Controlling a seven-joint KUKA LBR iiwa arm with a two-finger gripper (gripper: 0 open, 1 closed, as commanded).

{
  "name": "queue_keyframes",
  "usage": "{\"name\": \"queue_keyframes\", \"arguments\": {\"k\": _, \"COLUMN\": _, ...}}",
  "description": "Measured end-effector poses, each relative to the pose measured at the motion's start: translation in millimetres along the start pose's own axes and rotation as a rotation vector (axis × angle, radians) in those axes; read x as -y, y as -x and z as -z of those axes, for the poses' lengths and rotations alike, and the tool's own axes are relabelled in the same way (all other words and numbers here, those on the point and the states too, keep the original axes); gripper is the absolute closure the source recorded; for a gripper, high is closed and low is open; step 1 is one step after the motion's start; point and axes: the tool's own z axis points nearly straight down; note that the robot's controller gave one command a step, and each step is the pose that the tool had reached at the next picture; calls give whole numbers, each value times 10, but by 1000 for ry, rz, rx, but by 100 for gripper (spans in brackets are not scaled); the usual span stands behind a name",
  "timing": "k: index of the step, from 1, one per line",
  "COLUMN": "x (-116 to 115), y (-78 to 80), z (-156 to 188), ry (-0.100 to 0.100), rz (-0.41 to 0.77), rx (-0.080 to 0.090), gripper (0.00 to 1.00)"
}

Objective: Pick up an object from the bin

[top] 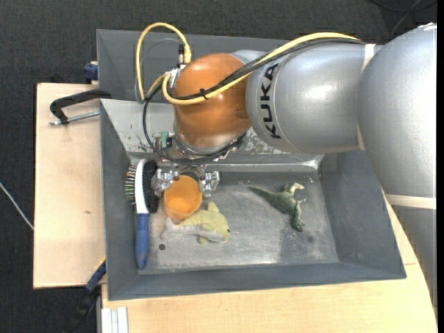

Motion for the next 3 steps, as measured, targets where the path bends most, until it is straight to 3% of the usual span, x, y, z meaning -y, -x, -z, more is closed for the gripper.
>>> {"name": "queue_keyframes", "arguments": {"k": 1, "x": 16, "y": -46, "z": -1, "ry": 4, "rz": -1, "rx": 10, "gripper": 100}}
{"name": "queue_keyframes", "arguments": {"k": 2, "x": -247, "y": -444, "z": 38, "ry": 24, "rz": 205, "rx": 13, "gripper": 100}}
{"name": "queue_keyframes", "arguments": {"k": 3, "x": -150, "y": -291, "z": 1118, "ry": 25, "rz": 249, "rx": 10, "gripper": 100}}
